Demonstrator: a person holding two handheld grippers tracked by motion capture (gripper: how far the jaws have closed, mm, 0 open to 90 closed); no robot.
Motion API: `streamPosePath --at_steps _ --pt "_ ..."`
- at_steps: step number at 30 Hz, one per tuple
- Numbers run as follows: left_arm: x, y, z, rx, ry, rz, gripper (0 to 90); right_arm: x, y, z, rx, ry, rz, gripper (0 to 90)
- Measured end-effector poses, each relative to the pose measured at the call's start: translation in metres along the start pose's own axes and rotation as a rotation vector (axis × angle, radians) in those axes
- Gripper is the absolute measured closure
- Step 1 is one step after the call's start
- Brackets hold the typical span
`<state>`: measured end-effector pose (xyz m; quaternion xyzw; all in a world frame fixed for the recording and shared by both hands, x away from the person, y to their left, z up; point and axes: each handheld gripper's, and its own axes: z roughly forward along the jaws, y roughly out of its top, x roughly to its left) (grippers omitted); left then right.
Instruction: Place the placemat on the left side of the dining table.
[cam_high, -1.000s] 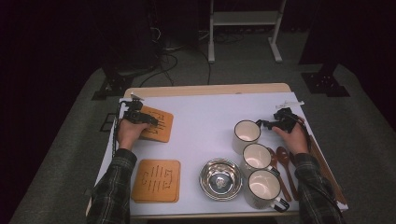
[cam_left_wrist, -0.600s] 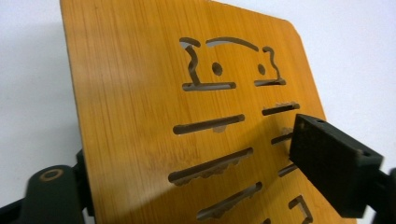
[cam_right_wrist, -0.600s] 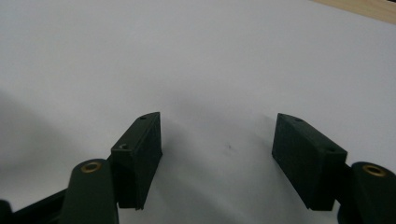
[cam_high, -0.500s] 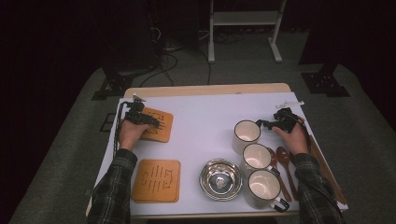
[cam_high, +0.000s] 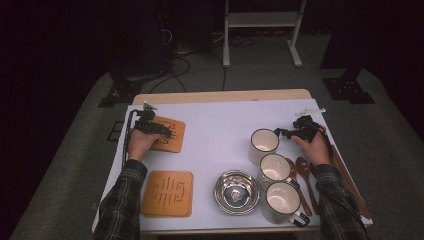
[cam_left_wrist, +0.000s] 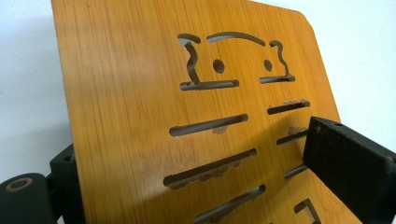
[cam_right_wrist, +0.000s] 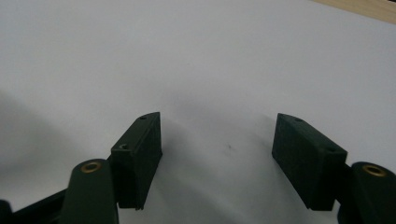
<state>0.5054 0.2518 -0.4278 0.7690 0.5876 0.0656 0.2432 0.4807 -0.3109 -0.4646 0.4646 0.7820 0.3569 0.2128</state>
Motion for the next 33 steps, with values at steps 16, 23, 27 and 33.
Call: streamPosePath --at_steps 16,23,27,33 --pt "0.01 -0.005 -0.001 0.001 0.036 -0.016 5.2 0.0 0.0 0.0 0.0 0.0 0.0 31.3" --pt "0.012 -0.006 -0.003 -0.011 0.056 -0.009 5.2 0.0 0.0 0.0 0.0 0.0 0.001 31.3" --pt "0.011 -0.007 -0.008 -0.04 0.044 -0.003 5.1 0.0 0.0 0.0 0.0 0.0 0.001 31.3" --pt "0.005 -0.009 -0.013 -0.059 0.005 0.037 5.0 0.0 0.0 0.0 0.0 0.002 0.003 31.3"
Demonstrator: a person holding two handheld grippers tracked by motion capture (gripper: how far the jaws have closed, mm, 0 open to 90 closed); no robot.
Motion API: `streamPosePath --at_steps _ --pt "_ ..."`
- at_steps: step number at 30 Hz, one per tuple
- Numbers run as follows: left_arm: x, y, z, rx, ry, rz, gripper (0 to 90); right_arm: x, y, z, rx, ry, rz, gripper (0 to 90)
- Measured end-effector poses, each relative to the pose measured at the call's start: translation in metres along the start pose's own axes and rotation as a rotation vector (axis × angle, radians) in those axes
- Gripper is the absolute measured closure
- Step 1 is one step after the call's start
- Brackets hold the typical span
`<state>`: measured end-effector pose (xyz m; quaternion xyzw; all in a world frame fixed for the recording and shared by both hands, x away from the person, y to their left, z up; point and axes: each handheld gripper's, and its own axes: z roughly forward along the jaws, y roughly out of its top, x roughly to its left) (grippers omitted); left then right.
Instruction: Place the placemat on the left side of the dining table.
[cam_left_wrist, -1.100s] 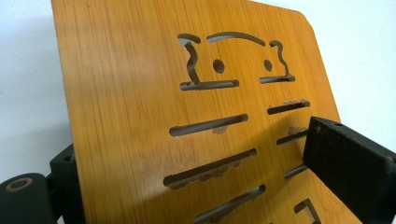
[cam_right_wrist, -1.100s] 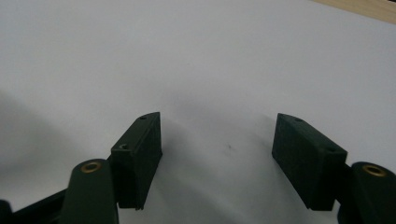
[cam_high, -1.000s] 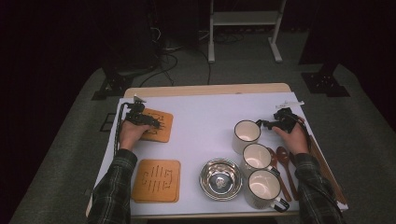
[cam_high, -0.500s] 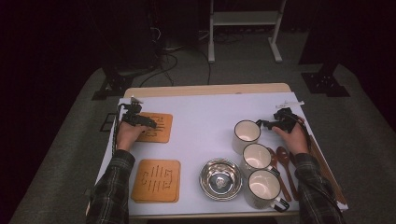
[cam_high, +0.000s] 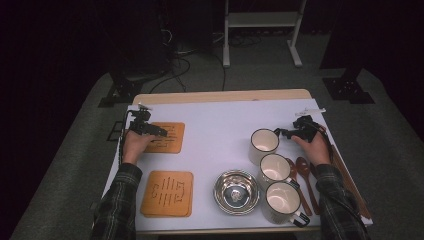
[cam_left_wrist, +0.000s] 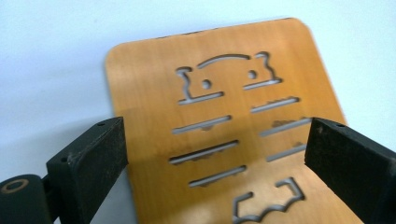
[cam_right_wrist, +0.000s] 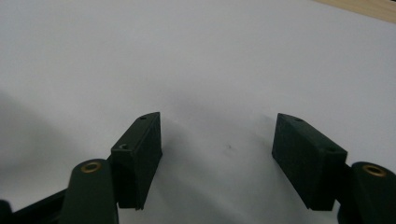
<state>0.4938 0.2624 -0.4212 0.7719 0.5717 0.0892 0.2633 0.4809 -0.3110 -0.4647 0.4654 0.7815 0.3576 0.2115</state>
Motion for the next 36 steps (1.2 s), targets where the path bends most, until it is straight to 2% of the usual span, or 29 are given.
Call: streamPosePath --at_steps 9,10,14,16,32,36 --pt "-0.014 -0.003 -0.011 -0.036 -0.052 0.073 2.2 0.0 0.0 0.0 0.001 0.0 0.0 31.3" --pt "-0.016 -0.003 -0.012 -0.042 -0.062 0.072 1.6 0.0 0.0 0.0 0.0 0.0 0.0 31.3" --pt "-0.025 -0.008 -0.016 -0.043 -0.083 0.112 0.0 0.0 0.0 0.0 0.0 -0.003 -0.004 31.3" --pt "-0.029 -0.009 -0.016 -0.026 -0.105 0.134 0.0 0.0 0.0 0.0 0.0 -0.003 -0.002 31.3" --pt "-0.042 -0.015 -0.02 -0.043 -0.141 0.179 0.0 0.001 0.0 0.0 0.0 -0.005 -0.006 31.3" --pt "-0.046 -0.018 -0.022 -0.046 -0.133 0.187 0.0 0.001 0.0 0.0 0.0 -0.005 -0.006 31.3"
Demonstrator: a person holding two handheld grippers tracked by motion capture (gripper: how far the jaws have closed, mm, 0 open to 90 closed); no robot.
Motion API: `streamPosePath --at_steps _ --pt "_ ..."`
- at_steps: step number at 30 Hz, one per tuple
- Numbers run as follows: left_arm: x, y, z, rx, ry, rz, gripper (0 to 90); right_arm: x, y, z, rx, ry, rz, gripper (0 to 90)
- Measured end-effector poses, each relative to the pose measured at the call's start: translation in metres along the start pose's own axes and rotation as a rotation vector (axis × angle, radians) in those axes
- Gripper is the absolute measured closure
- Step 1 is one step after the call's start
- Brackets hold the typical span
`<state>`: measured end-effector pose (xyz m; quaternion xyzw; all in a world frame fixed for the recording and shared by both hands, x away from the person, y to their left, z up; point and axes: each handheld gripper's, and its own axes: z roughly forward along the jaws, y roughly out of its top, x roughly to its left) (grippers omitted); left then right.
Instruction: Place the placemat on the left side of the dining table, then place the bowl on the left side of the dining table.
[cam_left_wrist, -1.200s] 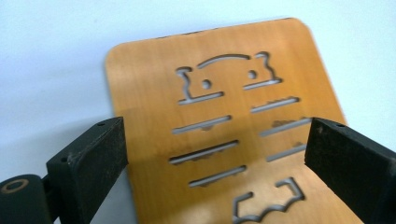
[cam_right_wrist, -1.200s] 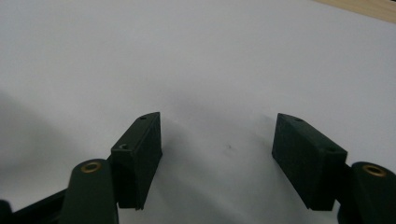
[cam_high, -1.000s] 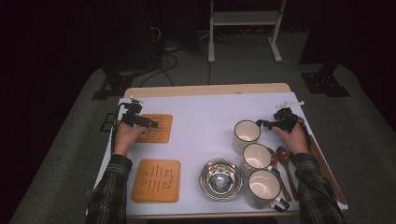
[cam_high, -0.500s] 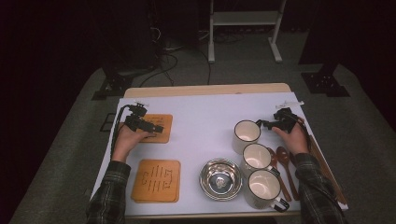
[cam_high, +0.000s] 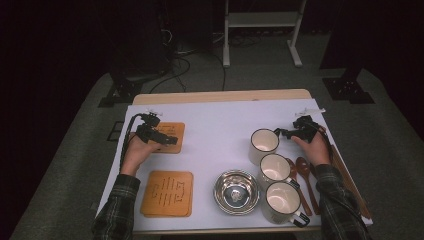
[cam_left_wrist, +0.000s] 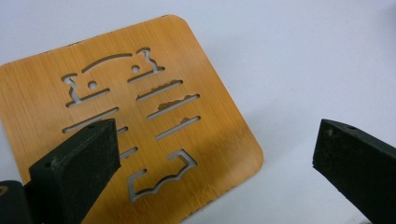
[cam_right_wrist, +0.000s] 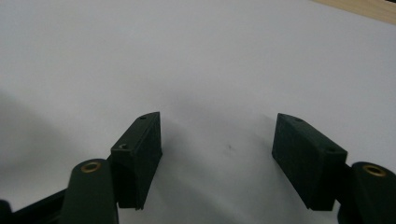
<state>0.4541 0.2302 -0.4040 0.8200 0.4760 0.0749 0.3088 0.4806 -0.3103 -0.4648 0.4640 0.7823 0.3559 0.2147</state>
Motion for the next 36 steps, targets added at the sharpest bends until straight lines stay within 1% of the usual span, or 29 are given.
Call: streamPosePath --at_steps 3,8,9,11,17,18,19,24,28,36 --pt "-0.003 -0.002 -0.003 -0.007 0.001 -0.001 0.0 0.0 0.0 0.0 0.0 0.0 -0.001 31.3" --pt "-0.007 -0.006 -0.006 -0.003 0.002 0.001 0.0 0.0 0.0 0.0 0.002 0.003 0.004 31.2" --pt "-0.008 -0.007 -0.006 -0.003 0.002 0.006 0.0 -0.001 0.0 0.0 0.002 0.003 0.005 31.2" --pt "-0.01 -0.009 -0.007 -0.007 -0.007 0.004 0.0 -0.001 0.0 0.0 0.002 0.003 0.005 31.2" --pt "-0.02 -0.012 -0.008 -0.004 -0.017 0.023 0.0 -0.001 0.0 0.0 0.002 0.003 0.005 31.2" --pt "-0.02 -0.012 -0.008 -0.004 -0.017 0.023 0.0 -0.001 0.0 0.0 0.002 0.003 0.005 31.2" --pt "-0.024 -0.012 -0.007 -0.004 -0.02 0.031 0.0 -0.001 0.0 0.0 0.002 0.004 0.006 31.2" --pt "-0.035 -0.012 -0.005 0.004 -0.036 0.058 0.0 0.0 0.0 0.0 0.002 0.003 0.004 31.2" --pt "-0.046 -0.012 -0.007 -0.001 -0.048 0.083 0.0 -0.001 0.0 0.0 0.002 0.004 0.006 31.2" --pt "-0.065 -0.014 -0.007 0.007 -0.087 0.113 0.0 0.0 0.0 0.0 0.001 0.003 0.005 31.2"
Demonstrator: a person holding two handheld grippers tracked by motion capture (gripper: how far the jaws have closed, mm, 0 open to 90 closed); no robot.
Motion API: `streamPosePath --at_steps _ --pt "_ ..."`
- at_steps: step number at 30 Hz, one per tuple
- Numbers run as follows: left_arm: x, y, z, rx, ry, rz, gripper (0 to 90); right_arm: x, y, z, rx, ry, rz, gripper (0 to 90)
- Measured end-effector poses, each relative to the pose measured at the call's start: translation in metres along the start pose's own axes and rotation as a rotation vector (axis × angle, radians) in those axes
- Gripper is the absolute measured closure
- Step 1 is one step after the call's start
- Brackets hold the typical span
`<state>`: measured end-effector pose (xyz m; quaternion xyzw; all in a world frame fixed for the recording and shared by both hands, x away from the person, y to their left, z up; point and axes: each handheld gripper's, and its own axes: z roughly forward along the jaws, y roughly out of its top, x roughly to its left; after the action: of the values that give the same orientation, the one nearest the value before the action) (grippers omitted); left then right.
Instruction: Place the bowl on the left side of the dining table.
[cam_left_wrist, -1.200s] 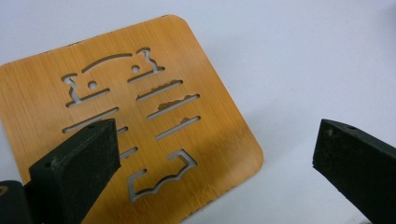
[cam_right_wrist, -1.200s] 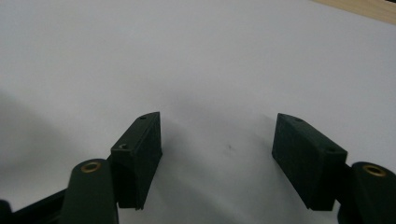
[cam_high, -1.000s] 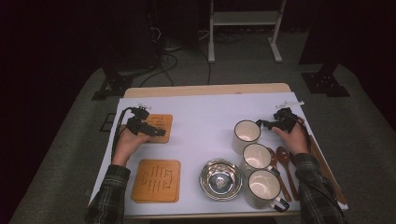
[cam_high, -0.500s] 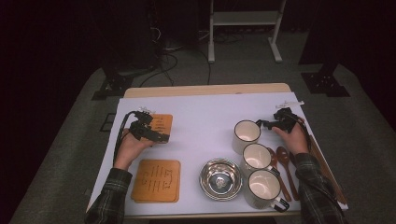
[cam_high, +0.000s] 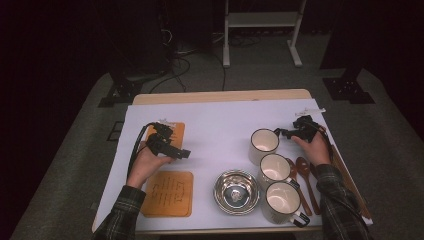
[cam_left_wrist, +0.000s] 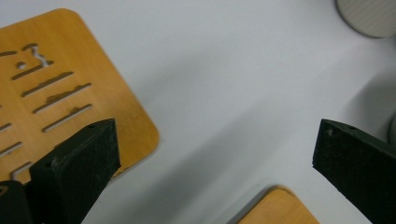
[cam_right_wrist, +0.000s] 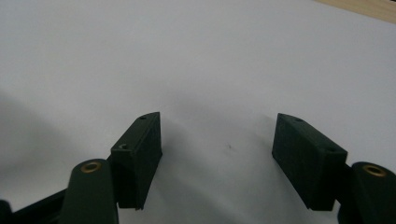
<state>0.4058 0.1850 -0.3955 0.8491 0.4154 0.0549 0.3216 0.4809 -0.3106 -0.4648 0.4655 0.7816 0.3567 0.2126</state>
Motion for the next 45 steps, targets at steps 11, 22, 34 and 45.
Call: streamPosePath --at_steps 11,22,34,45 --pt "-0.02 0.004 0.003 0.002 -0.042 0.04 0.0 0.001 0.0 0.0 -0.001 -0.004 -0.007 31.2" --pt "-0.04 0.006 0.009 0.01 -0.093 0.073 0.0 0.001 0.0 0.0 -0.001 -0.005 -0.007 31.2" --pt "-0.055 0.009 0.015 0.019 -0.118 0.096 0.0 0.001 0.0 0.0 -0.001 -0.005 -0.007 31.1" --pt "-0.069 0.011 0.019 0.035 -0.146 0.125 0.0 0.001 0.0 0.0 -0.002 -0.007 -0.009 31.1"
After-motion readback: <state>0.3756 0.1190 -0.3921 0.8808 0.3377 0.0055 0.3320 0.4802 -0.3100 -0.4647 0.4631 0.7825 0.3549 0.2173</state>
